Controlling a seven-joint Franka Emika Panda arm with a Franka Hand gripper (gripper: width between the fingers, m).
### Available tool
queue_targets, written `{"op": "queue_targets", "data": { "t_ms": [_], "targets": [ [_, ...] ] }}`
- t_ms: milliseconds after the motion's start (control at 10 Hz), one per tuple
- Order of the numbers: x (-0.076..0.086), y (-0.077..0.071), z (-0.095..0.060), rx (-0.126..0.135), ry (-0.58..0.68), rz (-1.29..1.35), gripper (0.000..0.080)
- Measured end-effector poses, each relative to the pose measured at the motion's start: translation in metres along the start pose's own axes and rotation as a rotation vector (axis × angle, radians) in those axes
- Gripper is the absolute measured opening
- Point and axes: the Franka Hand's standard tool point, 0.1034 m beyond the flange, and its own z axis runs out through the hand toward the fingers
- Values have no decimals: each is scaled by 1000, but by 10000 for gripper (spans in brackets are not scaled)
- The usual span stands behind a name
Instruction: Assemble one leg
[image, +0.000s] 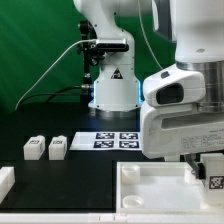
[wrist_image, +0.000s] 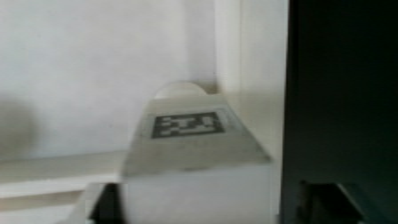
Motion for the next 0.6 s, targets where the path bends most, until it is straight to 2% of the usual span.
{"op": "queue_targets", "data": {
  "t_ms": [100,200,400,500,600],
  "targets": [
    [1,4,0,-7,1,1,304],
    [1,4,0,-7,1,1,302],
    [4,9,1,7,51,164,300],
    [3,10,1,21,65,242,300],
    [2,11,1,39,68,431,298]
  ]
}}
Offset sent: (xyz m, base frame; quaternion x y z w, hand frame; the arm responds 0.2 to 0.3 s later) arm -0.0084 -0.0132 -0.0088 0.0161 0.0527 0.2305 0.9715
